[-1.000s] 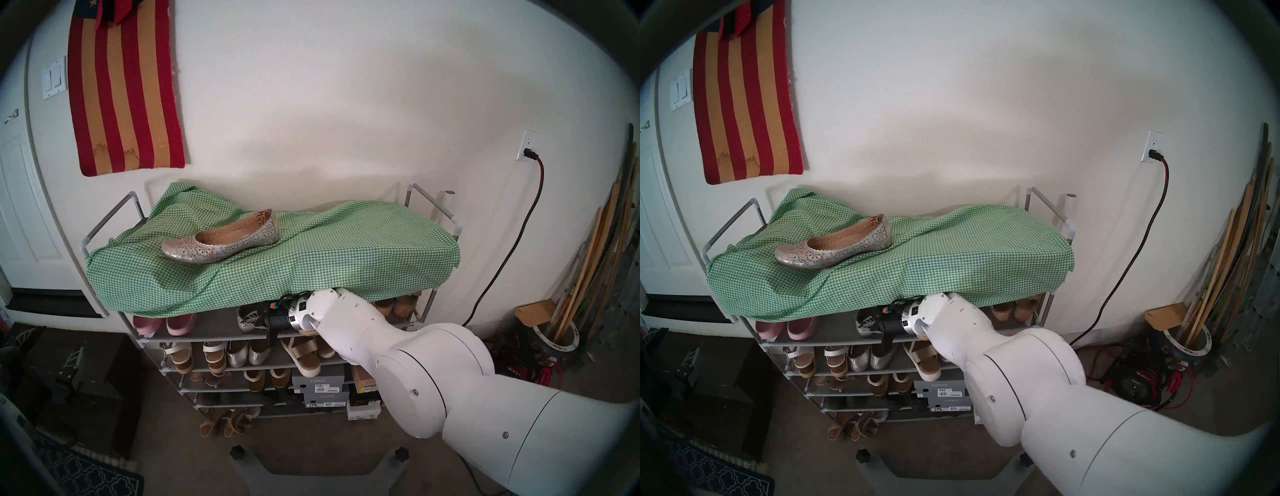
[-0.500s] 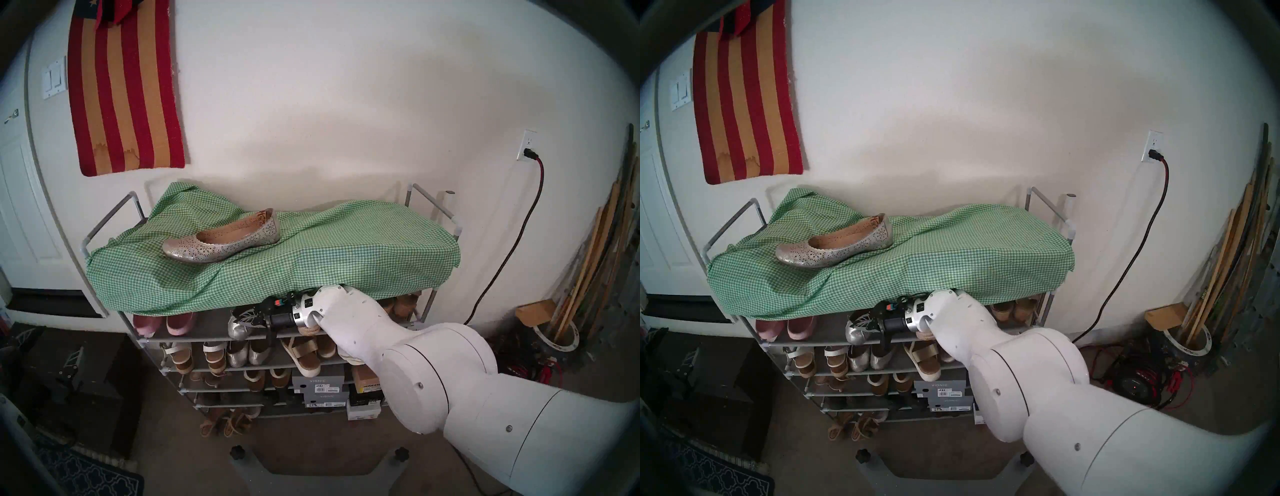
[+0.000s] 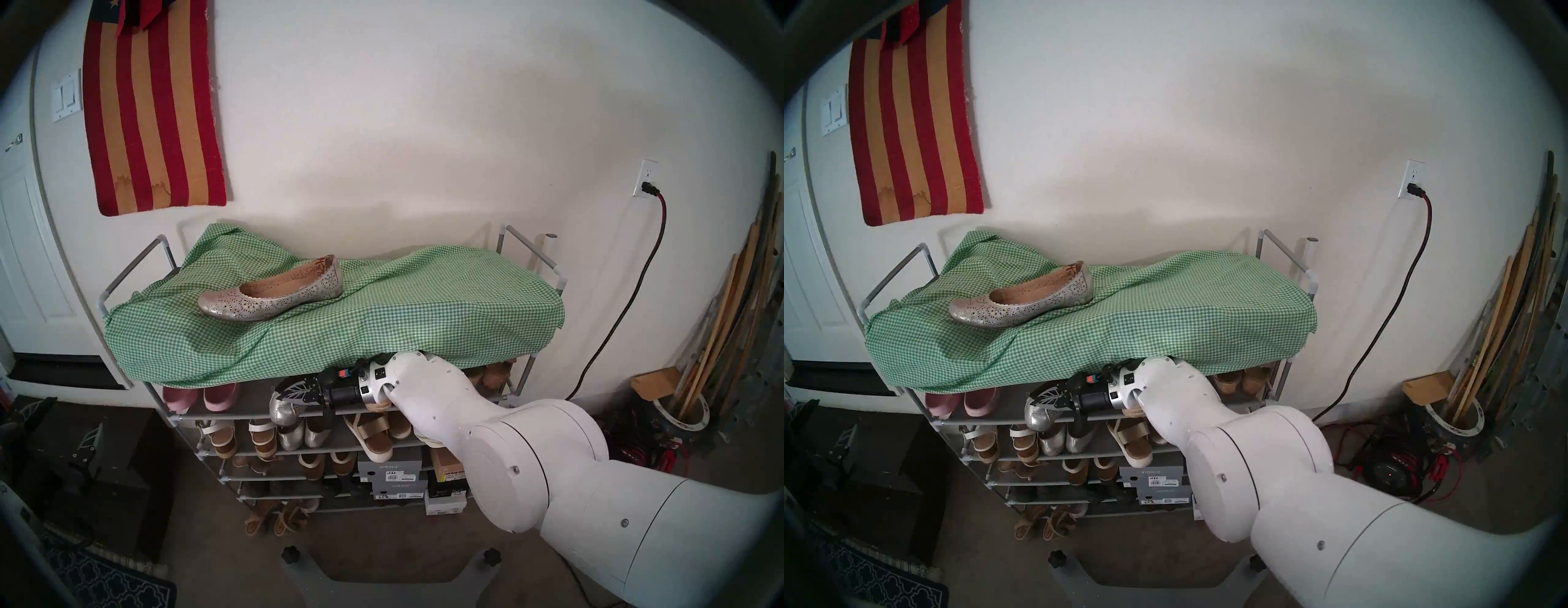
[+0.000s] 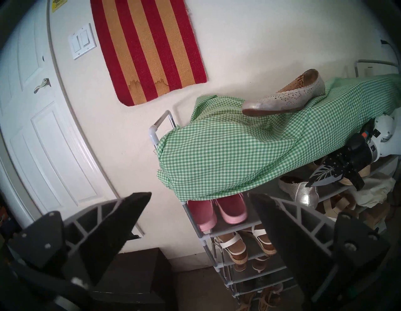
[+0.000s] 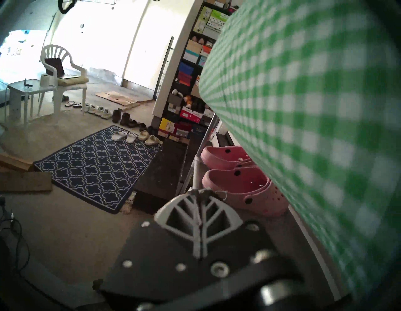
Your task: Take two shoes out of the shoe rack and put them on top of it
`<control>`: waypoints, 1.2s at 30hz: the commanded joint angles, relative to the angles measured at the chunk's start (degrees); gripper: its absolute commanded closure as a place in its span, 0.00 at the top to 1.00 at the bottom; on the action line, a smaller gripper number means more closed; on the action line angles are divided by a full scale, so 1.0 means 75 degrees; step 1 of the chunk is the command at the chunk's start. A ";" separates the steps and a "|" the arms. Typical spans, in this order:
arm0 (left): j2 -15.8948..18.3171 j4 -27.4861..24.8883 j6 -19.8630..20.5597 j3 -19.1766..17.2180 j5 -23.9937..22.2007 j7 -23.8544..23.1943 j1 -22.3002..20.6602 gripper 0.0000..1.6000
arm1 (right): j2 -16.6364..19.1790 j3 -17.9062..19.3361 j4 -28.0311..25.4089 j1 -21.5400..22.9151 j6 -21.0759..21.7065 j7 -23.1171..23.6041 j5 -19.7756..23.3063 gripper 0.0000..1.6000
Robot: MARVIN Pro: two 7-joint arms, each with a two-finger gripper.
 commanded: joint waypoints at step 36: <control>0.0108 -0.0046 -0.0016 -0.0023 -0.0018 -0.0103 -0.0074 1.00 | 0.0334 -0.0017 0.0512 -0.0205 -0.1021 -0.0127 -0.0166 0.00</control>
